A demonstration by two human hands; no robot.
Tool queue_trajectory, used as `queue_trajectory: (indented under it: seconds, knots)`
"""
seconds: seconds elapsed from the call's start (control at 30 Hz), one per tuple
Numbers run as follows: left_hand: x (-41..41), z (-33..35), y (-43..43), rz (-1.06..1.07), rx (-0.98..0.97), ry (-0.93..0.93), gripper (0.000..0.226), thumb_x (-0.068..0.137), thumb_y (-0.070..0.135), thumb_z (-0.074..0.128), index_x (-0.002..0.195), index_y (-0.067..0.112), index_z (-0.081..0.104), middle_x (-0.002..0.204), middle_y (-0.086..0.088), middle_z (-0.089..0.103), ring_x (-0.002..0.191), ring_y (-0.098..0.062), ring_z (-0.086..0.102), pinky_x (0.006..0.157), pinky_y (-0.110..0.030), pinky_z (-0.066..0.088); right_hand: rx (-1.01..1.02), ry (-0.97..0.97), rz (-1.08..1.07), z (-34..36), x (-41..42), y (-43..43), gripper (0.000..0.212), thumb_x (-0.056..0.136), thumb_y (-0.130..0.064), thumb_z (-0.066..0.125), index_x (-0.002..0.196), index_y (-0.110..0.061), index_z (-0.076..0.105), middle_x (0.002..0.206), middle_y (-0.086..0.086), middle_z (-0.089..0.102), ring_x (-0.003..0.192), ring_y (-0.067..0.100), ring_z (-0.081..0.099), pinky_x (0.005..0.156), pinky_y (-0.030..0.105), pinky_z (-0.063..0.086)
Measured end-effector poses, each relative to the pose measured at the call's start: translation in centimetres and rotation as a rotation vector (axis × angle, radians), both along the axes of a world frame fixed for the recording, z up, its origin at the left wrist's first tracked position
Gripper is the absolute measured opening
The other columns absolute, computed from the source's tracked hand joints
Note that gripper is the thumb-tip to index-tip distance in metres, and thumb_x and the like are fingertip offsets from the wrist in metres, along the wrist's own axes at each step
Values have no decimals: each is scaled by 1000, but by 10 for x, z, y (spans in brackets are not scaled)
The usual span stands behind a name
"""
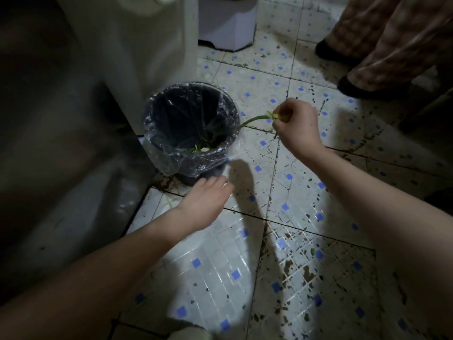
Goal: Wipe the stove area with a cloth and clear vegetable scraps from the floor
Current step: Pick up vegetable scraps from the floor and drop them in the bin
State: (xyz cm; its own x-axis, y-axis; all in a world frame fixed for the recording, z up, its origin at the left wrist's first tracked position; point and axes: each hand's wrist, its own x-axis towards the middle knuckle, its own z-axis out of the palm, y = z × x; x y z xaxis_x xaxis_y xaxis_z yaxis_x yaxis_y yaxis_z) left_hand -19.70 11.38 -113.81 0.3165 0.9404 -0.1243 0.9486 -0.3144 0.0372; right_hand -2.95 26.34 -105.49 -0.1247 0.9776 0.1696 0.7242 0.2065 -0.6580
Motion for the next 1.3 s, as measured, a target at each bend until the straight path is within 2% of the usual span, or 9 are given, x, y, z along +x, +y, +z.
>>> queue_trajectory:
  seconds: [0.13,0.23,0.3,0.43,0.6,0.73,0.97,1.23,1.3]
  knots:
    - [-20,3,-14,37,4,37,40,88,14,48,128,15,42,129,-5,44,113,-24,47,90,-34,37,1,11,82,2,-36,-2,13,78,0,61,85,-11,65,83,1,61,77,14,56,64,20,44]
    - [-35,4,-24,56,-3,44,41,88,14,48,129,15,43,129,-5,45,113,-24,47,90,-35,40,-1,26,133,3,-60,-5,12,80,-2,62,88,-10,66,85,0,61,72,9,52,54,3,35]
    - [-43,4,-31,79,-8,25,40,88,13,48,127,15,44,130,-5,45,115,-24,46,93,-35,39,-11,29,175,5,-73,-7,13,82,-1,61,89,-10,66,86,-1,61,74,8,52,53,1,35]
    - [-48,3,-38,82,-15,13,40,88,14,46,128,15,44,132,-6,43,117,-25,45,93,-35,38,-38,17,224,7,-90,-8,18,82,3,60,94,-8,68,93,3,63,81,10,55,68,15,40]
    - [-44,4,-36,67,-10,15,39,90,15,44,129,15,42,133,-5,42,117,-23,44,94,-33,38,-55,-3,235,4,-89,-7,30,81,4,59,108,-7,68,108,9,67,97,15,60,85,16,44]
    - [-34,4,-31,42,-12,41,39,91,15,43,130,14,42,133,-6,41,117,-24,44,96,-35,38,-53,17,215,0,-77,-6,33,78,7,61,107,-6,69,104,7,69,85,6,56,73,5,38]
    - [-19,9,-23,-6,-8,34,42,91,17,45,132,14,40,134,-6,41,119,-24,44,95,-36,38,-96,82,224,-2,-68,-5,29,74,-1,75,101,-8,69,94,7,69,84,15,64,80,23,53]
    - [-15,3,-21,-3,-12,40,40,93,18,46,132,16,39,135,-4,40,119,-22,43,96,-35,39,-24,41,178,-7,-42,-2,20,80,-4,71,100,-9,69,94,4,68,80,10,61,69,9,45]
    - [-9,0,-18,-7,-22,45,41,93,18,45,133,15,38,135,-4,40,119,-23,43,95,-35,38,-19,13,165,-10,-26,-3,20,82,-5,69,102,-8,69,97,5,69,81,10,61,73,11,47]
